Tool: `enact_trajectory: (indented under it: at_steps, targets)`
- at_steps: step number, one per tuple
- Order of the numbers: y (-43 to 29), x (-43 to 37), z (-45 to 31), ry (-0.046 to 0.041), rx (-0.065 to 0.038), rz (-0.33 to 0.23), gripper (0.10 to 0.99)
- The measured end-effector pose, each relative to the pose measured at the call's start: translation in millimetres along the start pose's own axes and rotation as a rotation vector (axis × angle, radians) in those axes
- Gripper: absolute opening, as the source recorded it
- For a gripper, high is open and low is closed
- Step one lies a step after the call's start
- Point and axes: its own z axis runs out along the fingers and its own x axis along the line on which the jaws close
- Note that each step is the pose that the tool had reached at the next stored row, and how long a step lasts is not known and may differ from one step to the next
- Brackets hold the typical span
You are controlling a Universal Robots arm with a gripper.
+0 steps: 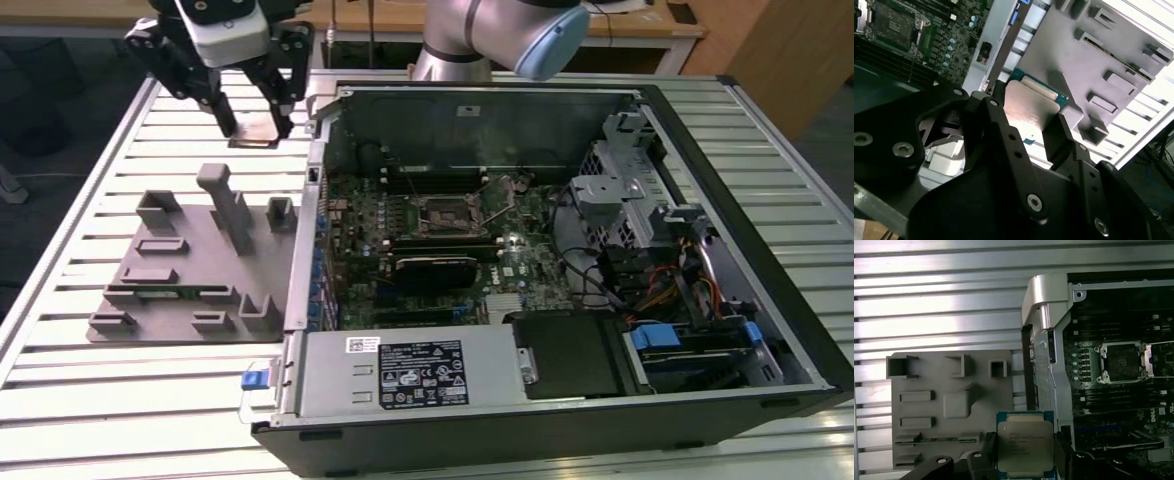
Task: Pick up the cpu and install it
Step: 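Pick up the cpu and move it towards the insertion slot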
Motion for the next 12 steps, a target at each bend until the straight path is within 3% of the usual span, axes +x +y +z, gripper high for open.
enact_trajectory:
  at_steps: [12]
  targets:
    - [2.5, -28.5, 1.4, 0.0001, 0.000, 0.000, 0.541]
